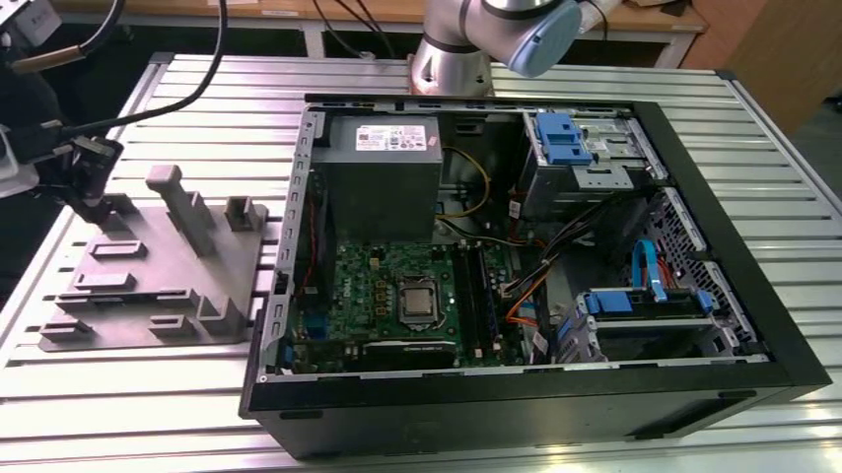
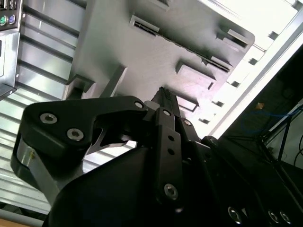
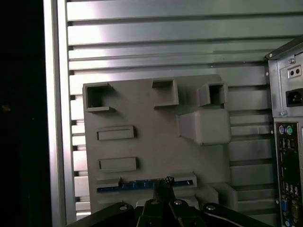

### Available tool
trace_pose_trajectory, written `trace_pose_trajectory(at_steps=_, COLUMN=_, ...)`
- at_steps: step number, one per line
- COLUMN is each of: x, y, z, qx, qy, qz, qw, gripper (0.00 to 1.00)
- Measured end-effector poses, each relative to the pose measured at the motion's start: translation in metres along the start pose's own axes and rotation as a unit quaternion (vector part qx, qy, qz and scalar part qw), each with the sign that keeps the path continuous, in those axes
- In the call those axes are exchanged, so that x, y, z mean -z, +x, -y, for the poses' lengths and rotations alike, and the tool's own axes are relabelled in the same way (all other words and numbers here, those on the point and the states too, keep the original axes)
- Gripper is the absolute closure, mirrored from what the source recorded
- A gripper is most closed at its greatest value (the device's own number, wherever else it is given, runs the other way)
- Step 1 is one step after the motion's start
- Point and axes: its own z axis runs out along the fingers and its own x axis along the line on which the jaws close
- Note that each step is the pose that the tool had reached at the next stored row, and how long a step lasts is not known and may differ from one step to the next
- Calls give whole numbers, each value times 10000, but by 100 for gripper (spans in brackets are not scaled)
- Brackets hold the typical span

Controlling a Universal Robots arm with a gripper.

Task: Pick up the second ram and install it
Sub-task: 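Reach for the second ram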

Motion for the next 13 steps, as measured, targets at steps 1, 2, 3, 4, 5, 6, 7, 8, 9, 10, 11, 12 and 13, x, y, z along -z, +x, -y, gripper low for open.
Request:
trace_pose_trajectory(at_steps=1, x=-18, y=1, z=7, qx=0, qy=0, qz=-1, qw=10000, gripper=90)
trace_pose_trajectory(at_steps=2, x=-36, y=1, z=13, qx=0, qy=0, qz=-2, qw=10000, gripper=90)
trace_pose_trajectory(at_steps=3, x=-54, y=2, z=20, qx=0, qy=0, qz=-2, qw=10000, gripper=90)
trace_pose_trajectory(at_steps=4, x=-72, y=3, z=26, qx=0, qy=1, qz=-3, qw=10000, gripper=90)
trace_pose_trajectory(at_steps=5, x=-90, y=4, z=31, qx=0, qy=0, qz=-4, qw=10000, gripper=90)
trace_pose_trajectory(at_steps=6, x=-107, y=5, z=36, qx=-1, qy=0, qz=-4, qw=10000, gripper=90)
trace_pose_trajectory(at_steps=7, x=-122, y=6, z=40, qx=-1, qy=1, qz=-6, qw=10000, gripper=90)
trace_pose_trajectory(at_steps=8, x=-138, y=7, z=45, qx=0, qy=1, qz=-6, qw=10000, gripper=90)
trace_pose_trajectory(at_steps=9, x=-154, y=8, z=50, qx=-1, qy=1, qz=-7, qw=10000, gripper=90)
trace_pose_trajectory(at_steps=10, x=-170, y=11, z=55, qx=-1, qy=0, qz=-7, qw=10000, gripper=90)
trace_pose_trajectory(at_steps=11, x=-185, y=13, z=60, qx=-1, qy=1, qz=-8, qw=10000, gripper=90)
trace_pose_trajectory(at_steps=12, x=-199, y=16, z=65, qx=-1, qy=1, qz=-8, qw=10000, gripper=90)
trace_pose_trajectory(at_steps=13, x=-213, y=18, z=70, qx=-1, qy=1, qz=-9, qw=10000, gripper=90)
